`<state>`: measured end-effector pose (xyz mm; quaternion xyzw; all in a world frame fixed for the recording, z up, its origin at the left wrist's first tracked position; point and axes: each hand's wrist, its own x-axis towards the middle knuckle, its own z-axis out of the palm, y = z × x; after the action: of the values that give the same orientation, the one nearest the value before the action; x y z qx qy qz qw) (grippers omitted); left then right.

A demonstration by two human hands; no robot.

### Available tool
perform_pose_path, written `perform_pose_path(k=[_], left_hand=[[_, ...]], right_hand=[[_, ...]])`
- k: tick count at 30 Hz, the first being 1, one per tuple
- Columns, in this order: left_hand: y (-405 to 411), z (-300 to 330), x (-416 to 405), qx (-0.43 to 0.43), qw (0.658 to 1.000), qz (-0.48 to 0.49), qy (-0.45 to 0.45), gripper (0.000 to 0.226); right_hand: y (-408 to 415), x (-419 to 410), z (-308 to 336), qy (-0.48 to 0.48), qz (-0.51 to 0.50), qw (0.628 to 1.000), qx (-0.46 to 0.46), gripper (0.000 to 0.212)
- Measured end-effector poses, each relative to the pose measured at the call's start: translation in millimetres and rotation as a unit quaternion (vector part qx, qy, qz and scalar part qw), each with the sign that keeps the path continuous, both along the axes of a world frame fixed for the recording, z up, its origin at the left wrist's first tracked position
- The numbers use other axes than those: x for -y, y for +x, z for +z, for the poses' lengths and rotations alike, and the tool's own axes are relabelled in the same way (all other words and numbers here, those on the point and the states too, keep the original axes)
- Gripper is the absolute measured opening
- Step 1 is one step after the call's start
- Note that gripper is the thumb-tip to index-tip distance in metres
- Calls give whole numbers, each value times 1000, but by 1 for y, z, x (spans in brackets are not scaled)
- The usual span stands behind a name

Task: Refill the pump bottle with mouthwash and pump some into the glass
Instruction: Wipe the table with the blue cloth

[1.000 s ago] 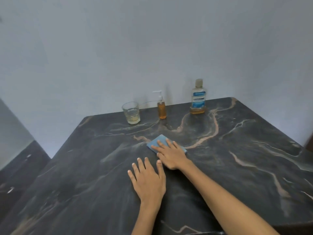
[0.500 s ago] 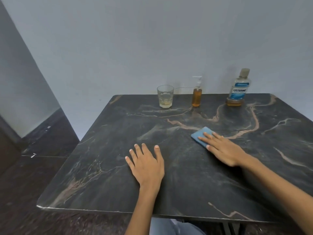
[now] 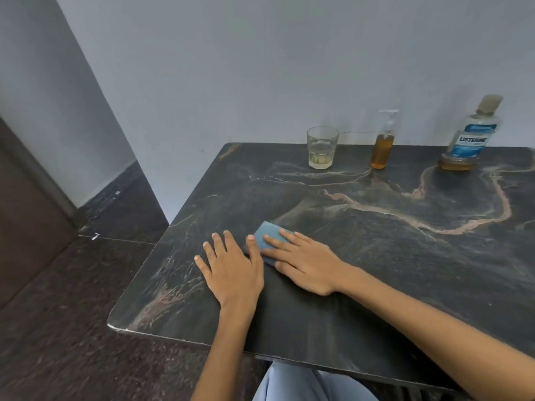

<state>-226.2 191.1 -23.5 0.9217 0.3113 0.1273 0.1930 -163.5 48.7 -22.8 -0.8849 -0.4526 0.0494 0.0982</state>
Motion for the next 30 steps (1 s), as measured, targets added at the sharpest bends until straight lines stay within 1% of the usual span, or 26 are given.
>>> perform_pose_path(k=[3,6,8,11,14,16,19,22,24,26,28,30], left_hand=[[1,-3,-13,2,1000,13,-6,64],[5,-7,-23,4,1000,21,-13,64],[8,-9,-29,3,1000,26,-18,64],[11,-12,-36,3,999,34,-21,64],[11,-14,-39,11,999,45,-14,64],[10,-15,-39,17,998,52,-9,64],[10,-15,-38,36,997,62,-1,62],[10,-13,-38,55,996,67,7,60],[9,-12,-37,64,996,69,10,60],[9,-12,-37,68,995,67,13,61],[8,-14,-37,62,996,64,17,61],[8,-16,-36,60,996,60,20,61]], right_hand=[[-8,42,6,9,28,999,-16,44],[16,68,12,0,-17,999,-37,44],[43,64,13,-9,-52,998,-41,44],[91,28,7,-20,-101,995,-21,45],[130,-39,2,-28,-151,988,-10,45],[138,-91,0,-28,-155,987,-5,46],[123,-162,-3,-27,-91,995,10,47],[94,-192,-4,-32,14,999,21,47],[80,-182,-3,-45,88,995,34,46],[68,-155,-4,-38,150,987,36,46],[58,-120,-4,-5,176,984,9,45],[57,-82,-1,20,172,985,-11,43]])
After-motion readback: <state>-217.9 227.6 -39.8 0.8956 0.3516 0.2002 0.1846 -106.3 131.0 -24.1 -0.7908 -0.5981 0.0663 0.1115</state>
